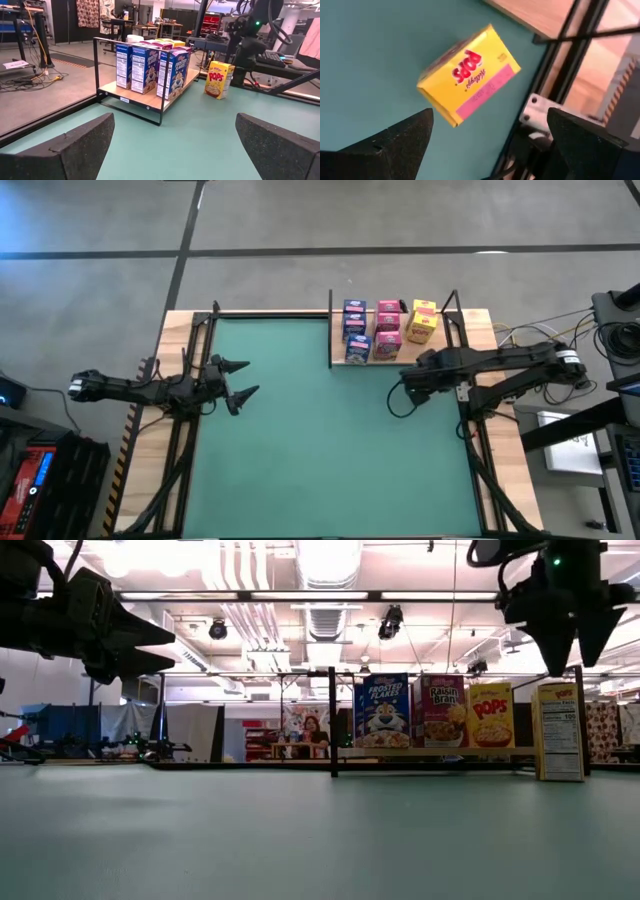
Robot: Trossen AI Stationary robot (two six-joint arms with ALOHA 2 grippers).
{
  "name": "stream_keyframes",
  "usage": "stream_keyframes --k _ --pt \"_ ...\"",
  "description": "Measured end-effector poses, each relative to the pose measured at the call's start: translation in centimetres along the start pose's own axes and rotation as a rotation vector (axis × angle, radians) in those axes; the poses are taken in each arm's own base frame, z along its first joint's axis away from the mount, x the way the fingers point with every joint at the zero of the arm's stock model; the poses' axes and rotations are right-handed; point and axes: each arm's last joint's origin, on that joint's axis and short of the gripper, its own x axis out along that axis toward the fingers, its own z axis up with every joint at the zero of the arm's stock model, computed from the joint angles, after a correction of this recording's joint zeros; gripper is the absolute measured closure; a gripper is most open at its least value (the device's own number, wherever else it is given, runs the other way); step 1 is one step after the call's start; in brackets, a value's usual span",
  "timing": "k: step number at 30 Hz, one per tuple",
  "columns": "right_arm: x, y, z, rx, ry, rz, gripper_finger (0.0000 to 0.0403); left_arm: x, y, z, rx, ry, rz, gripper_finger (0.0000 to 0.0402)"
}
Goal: Stack cereal on shelf
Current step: Put the yellow cereal box onto the shelf
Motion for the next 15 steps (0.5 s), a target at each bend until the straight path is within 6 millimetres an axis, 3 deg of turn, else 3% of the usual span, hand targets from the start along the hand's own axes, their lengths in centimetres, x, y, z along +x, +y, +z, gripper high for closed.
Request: stream_keyframes --k 10,15 --pt "1.1 0.3 -0.2 -0.274 -0.007 0.012 0.0024 0.0 0.0 0.0 0.0 0.0 0.0 0.0003" --pt "1.2 0.3 0.0 -0.257 -0.078 -0.018 0.0024 0.0 0.0 0.0 0.0 0.0 0.0 0.0003"
